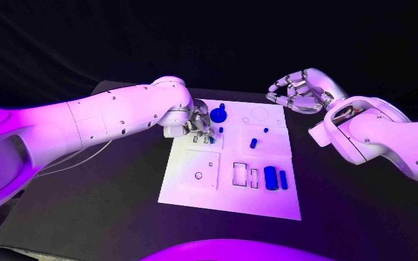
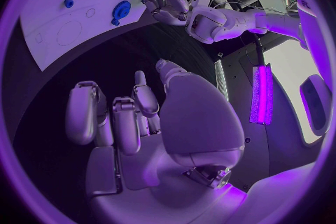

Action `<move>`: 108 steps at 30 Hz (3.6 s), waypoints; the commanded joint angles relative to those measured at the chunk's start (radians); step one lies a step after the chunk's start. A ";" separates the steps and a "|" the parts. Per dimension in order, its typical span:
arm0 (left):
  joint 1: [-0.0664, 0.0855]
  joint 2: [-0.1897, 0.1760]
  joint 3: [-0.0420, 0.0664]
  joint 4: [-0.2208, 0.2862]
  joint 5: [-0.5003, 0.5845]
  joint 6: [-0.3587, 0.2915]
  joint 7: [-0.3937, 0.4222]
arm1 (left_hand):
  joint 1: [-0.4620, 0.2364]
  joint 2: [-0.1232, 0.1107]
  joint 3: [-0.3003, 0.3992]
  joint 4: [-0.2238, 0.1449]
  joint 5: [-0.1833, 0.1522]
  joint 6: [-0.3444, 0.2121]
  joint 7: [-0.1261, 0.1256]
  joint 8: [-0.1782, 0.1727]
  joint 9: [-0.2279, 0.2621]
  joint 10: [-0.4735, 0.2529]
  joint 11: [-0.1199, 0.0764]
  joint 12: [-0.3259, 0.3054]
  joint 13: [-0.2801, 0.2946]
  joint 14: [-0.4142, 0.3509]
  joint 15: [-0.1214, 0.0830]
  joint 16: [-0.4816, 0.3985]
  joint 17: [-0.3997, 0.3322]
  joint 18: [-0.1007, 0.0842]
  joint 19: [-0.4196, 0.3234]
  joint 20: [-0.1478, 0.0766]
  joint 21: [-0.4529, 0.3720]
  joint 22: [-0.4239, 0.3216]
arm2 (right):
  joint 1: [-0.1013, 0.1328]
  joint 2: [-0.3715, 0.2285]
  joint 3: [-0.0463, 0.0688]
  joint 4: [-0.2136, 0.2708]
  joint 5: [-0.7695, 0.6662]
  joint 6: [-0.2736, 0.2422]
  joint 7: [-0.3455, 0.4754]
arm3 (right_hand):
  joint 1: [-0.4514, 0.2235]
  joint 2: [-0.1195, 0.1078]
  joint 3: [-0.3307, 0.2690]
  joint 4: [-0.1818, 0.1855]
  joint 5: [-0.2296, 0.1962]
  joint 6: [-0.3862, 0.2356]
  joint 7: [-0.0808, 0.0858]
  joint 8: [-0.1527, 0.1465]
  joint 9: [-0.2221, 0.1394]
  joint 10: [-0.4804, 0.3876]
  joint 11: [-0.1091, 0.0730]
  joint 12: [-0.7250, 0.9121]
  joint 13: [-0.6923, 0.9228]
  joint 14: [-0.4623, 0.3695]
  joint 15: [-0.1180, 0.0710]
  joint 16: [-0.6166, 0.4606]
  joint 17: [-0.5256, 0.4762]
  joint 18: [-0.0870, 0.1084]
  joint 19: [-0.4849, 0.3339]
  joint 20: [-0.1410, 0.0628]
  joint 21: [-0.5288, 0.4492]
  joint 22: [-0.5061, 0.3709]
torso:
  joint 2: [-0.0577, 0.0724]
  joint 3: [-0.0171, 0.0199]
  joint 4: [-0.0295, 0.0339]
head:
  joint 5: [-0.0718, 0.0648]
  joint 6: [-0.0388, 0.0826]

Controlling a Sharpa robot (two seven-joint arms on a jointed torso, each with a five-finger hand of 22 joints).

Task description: Assemble the parts on the task board

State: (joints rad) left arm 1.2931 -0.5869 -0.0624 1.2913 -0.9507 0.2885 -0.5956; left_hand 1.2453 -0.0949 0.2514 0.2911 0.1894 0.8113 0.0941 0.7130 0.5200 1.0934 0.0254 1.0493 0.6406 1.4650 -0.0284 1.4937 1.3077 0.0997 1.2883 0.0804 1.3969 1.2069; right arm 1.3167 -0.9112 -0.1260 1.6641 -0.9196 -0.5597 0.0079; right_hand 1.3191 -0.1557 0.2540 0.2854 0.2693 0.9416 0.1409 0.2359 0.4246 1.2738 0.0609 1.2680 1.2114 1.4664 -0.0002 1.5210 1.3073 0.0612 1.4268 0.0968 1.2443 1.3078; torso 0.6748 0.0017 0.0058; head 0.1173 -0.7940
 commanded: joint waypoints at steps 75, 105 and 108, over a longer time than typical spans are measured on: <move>-0.030 -0.074 -0.006 0.110 -0.113 -0.177 0.030 | -0.027 -0.140 0.647 -0.243 0.141 0.044 -0.019 0.066 0.065 0.147 -0.029 0.063 0.145 0.081 -0.033 0.035 0.174 -0.036 0.076 -0.032 0.063 0.103 | 0.000 -0.004 0.000 -0.001 -0.010 0.010 0.012 | -0.009 -0.001 0.007 0.004 0.014 -0.007 0.002 0.009 0.004 -0.005 0.001 -0.003 0.000 0.073 -0.010 -0.006 0.137 0.009 -0.004 -0.001 -0.008 0.113 | -0.001 0.0001 0.0004 | 0.012 -0.001; -0.034 -0.091 -0.008 0.116 -0.120 -0.127 0.008 | -0.035 -0.145 0.647 -0.248 0.162 0.051 -0.022 0.068 0.067 0.160 -0.032 0.075 0.166 0.084 -0.035 0.039 0.182 -0.037 0.079 -0.033 0.065 0.107 | 0.000 -0.005 -0.001 0.000 -0.010 0.011 0.013 | -0.009 -0.001 0.007 0.004 0.014 -0.007 0.002 0.009 0.004 -0.005 0.001 -0.003 0.000 0.073 -0.010 -0.006 0.137 0.009 -0.004 -0.001 -0.008 0.113 | 0.001 0.0001 0.0004 | 0.012 -0.003; -0.034 -0.090 -0.008 0.118 -0.120 -0.124 0.009 | -0.036 -0.146 0.647 -0.249 0.163 0.052 -0.022 0.068 0.067 0.163 -0.032 0.079 0.172 0.084 -0.036 0.040 0.184 -0.037 0.080 -0.034 0.065 0.108 | 0.000 -0.005 -0.001 0.000 -0.010 0.011 0.013 | -0.009 -0.001 0.007 0.004 0.014 -0.007 0.002 0.009 0.004 -0.005 0.001 -0.003 0.000 0.073 -0.010 -0.006 0.137 0.009 -0.004 -0.001 -0.008 0.113 | 0.000 -0.0001 0.0006 | 0.012 -0.003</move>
State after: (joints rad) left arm 1.2594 -0.6774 -0.0703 1.4065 -1.0640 0.1375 -0.5820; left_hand 1.2076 -0.2502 0.6957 0.2490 0.3487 0.8483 0.0794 0.7765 0.5711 1.2477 -0.0069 1.1232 0.8114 1.4651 -0.0571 1.5286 1.3073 0.0681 1.3636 0.0483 1.4558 1.3073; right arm 1.3168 -0.9161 -0.1266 1.6633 -0.9202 -0.5579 0.0121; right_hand 1.3191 -0.1557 0.2567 0.2881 0.2809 0.9416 0.1409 0.2396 0.4275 1.2738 0.0609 1.2681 1.2114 1.4664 -0.0002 1.5210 1.3073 0.0612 1.4269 0.0969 1.2403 1.3074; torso 0.6751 0.0017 0.0062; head 0.1285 -0.7965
